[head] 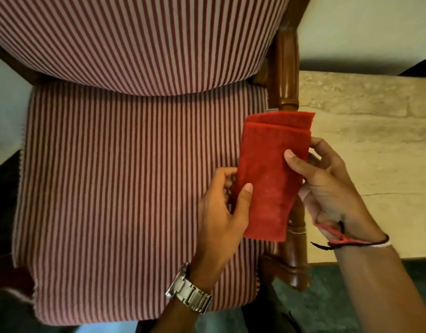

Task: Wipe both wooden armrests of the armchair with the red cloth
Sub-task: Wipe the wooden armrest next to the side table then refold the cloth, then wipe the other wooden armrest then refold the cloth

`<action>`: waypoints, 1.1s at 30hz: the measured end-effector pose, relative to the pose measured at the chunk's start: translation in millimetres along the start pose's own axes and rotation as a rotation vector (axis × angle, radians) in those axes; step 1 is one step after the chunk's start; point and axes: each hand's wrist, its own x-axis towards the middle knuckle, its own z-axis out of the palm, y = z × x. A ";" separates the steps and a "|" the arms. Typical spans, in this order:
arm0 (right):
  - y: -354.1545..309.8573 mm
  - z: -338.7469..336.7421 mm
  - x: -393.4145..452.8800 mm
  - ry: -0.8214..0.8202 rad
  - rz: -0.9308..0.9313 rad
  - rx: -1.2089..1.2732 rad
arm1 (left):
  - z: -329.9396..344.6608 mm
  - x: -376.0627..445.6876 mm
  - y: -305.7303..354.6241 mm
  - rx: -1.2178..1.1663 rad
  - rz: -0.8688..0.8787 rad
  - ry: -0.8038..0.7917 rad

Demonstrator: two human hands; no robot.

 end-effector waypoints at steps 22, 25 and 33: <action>90.7 421.0 -46.1 -0.602 0.086 -0.322 | -409.0 0.6 -48.6 0.701 -0.163 0.715; 122.9 420.8 -33.6 -0.578 -0.035 -0.496 | -418.1 1.9 -73.0 0.757 -0.295 0.646; 258.6 286.2 -12.6 -0.425 -0.688 -1.660 | -409.3 13.6 -82.7 1.035 0.059 0.229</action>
